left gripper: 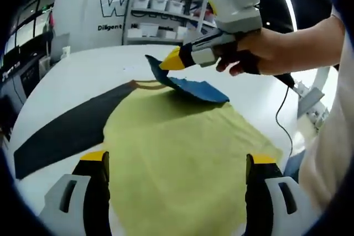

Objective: Fold the garment on the visible template until the final outline fits inside the template.

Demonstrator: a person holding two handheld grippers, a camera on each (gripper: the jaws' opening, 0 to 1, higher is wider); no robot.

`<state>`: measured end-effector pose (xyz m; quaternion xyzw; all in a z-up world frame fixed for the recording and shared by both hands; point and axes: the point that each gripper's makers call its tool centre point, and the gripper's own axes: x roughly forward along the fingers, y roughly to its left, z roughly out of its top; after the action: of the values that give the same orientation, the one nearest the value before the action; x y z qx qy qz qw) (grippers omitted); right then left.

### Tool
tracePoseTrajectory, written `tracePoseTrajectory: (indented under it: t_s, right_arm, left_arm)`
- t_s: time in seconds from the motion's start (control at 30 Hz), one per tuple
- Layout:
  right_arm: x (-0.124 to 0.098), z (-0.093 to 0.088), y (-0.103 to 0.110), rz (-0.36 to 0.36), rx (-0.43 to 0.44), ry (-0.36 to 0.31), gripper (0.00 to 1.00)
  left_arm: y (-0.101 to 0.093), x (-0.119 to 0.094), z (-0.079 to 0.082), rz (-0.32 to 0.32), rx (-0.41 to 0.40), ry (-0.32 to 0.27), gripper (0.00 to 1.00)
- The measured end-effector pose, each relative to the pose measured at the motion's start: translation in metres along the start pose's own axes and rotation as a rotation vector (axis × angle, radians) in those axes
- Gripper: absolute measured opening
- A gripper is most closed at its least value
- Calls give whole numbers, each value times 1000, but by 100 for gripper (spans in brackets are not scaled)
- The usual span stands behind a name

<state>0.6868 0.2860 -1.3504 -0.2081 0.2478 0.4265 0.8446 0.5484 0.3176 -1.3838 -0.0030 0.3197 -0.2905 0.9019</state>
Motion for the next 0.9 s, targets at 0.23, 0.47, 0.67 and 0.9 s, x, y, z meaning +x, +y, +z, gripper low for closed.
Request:
tracePoseTrajectory:
  t_s: [0.23, 0.47, 0.67, 0.9]
  right_arm:
    - [19, 7, 13, 29, -19, 3, 0]
    - [35, -2, 21, 62, -19, 37, 0]
    - [45, -11, 31, 100, -26, 61, 0]
    - [42, -14, 58, 200, -30, 40, 5]
  left_arm:
    - [4, -2, -3, 17, -10, 11, 99]
    - [6, -4, -8, 27, -19, 22, 99]
    - [7, -5, -9, 32, -19, 28, 99]
    - [11, -6, -9, 39, -22, 27, 99]
